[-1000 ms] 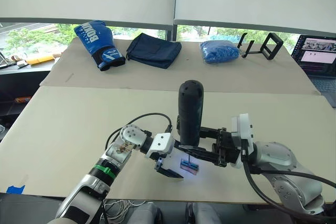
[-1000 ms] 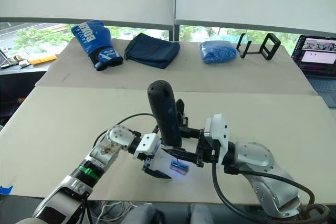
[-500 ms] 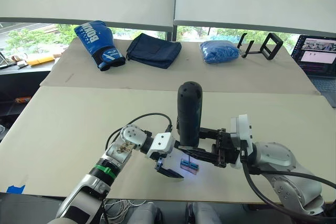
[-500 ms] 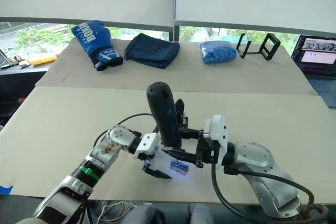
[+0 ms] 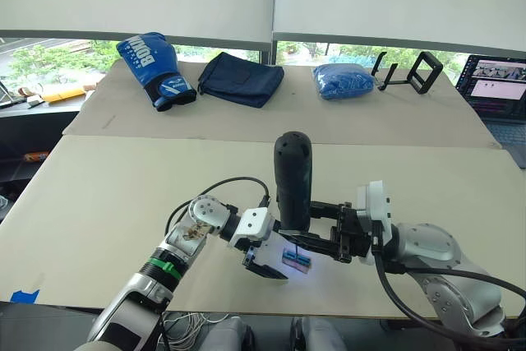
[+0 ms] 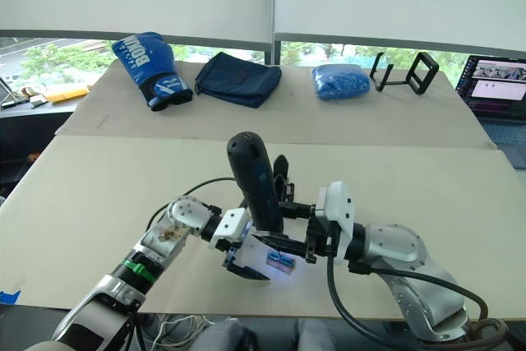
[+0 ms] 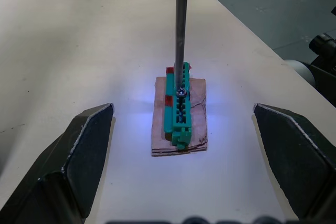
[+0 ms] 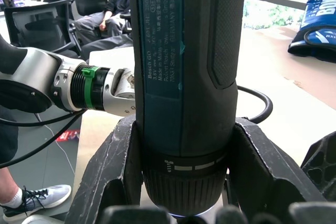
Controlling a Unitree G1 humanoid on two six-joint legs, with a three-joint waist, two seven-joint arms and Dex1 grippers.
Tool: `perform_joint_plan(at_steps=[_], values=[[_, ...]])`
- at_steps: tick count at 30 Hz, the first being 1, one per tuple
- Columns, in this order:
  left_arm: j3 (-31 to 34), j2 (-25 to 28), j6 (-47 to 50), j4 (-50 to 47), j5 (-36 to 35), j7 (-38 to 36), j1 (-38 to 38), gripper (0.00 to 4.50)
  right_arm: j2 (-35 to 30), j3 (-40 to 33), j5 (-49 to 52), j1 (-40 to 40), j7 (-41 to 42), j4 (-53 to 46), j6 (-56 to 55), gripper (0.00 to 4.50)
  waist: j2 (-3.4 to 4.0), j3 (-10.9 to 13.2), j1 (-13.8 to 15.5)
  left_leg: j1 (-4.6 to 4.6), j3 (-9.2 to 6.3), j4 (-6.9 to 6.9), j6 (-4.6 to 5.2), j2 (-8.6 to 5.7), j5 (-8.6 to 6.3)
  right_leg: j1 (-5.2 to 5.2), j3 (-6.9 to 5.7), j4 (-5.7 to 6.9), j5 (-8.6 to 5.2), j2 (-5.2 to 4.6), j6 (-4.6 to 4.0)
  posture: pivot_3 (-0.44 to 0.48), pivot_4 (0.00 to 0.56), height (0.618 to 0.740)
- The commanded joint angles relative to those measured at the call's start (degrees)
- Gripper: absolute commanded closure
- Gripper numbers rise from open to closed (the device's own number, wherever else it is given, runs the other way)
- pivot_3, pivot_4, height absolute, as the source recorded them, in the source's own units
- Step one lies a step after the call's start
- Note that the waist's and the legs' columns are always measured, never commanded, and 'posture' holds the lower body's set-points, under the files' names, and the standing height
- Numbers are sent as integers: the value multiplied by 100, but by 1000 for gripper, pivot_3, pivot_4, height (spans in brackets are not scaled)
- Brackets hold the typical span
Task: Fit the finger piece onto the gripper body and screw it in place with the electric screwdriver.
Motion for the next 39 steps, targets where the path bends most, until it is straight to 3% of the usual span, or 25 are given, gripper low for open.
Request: perform_joint_plan(at_steps=[1, 32, 39], values=[[40, -33, 9, -194, -112, 11, -94, 0, 56, -52, 134, -16, 48, -180, -231, 2597, 0, 0, 0, 0, 0, 0, 0, 0, 0, 0, 0, 0, 0, 0, 0, 0, 150, 740], [116, -12, 101, -292, -151, 90, -102, 0, 73, 183, -171, 104, 47, -67, -383, 2597, 0, 0, -1, 1, 0, 1, 1, 0, 0, 0, 2, 3, -1, 0, 1, 0, 150, 740], [201, 50, 139, -303, -200, 149, -77, 0, -12, -47, 158, -106, -66, -257, -184, 2597, 0, 0, -2, 3, 0, 1, 0, 0, 0, 0, 3, 4, -1, 0, 1, 0, 150, 740]])
